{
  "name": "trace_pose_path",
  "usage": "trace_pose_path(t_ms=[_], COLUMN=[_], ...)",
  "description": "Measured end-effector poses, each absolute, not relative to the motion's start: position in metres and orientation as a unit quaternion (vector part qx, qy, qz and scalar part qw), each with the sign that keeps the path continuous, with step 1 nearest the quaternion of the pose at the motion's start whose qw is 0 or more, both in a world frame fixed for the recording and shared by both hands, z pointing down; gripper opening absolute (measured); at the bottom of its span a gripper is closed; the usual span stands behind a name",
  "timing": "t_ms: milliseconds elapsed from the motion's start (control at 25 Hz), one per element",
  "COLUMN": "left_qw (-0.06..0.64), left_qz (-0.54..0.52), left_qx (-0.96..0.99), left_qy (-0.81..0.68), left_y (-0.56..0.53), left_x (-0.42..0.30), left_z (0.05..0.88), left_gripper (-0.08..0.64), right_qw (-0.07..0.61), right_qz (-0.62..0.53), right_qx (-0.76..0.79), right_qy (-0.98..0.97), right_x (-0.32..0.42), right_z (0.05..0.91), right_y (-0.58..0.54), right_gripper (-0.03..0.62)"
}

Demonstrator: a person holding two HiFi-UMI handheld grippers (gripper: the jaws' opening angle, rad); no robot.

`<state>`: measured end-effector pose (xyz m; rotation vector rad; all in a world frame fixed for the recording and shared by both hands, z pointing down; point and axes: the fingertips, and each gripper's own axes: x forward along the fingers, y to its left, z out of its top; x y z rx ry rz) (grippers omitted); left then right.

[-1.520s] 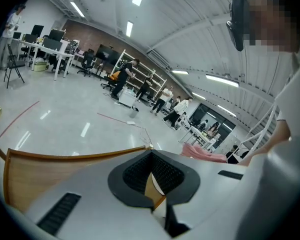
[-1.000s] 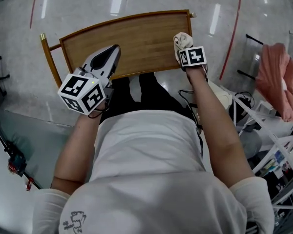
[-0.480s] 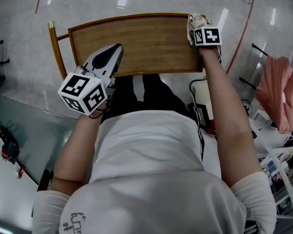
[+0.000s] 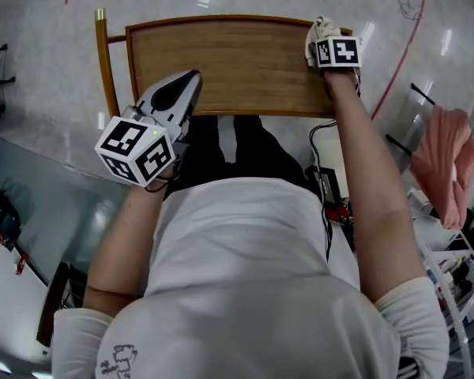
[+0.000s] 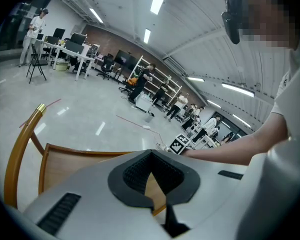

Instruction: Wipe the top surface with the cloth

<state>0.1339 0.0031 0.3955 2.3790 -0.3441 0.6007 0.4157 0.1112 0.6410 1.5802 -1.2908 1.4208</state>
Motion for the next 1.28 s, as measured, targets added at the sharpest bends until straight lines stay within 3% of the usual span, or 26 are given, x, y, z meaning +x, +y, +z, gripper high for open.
trace_pose_path(t_ms=[880, 1280], left_qw=[0.358, 0.363], left_qz=[0.184, 0.183], left_qx=[0.896, 0.895], left_qy=[-0.187, -0.184], left_y=[-0.085, -0.097], left_x=[0.017, -0.014], left_z=[0.391, 0.397], left_gripper=[0.006, 0.006], right_qw=[0.339, 0.342], right_qz=[0.523, 0.517], right_qx=[0.486, 0.427], right_qy=[-0.613, -0.659], right_x=[0.177, 0.068], right_z=[0.646, 0.646], right_y=[-0.068, -0.095], right_gripper=[0.101, 0.101])
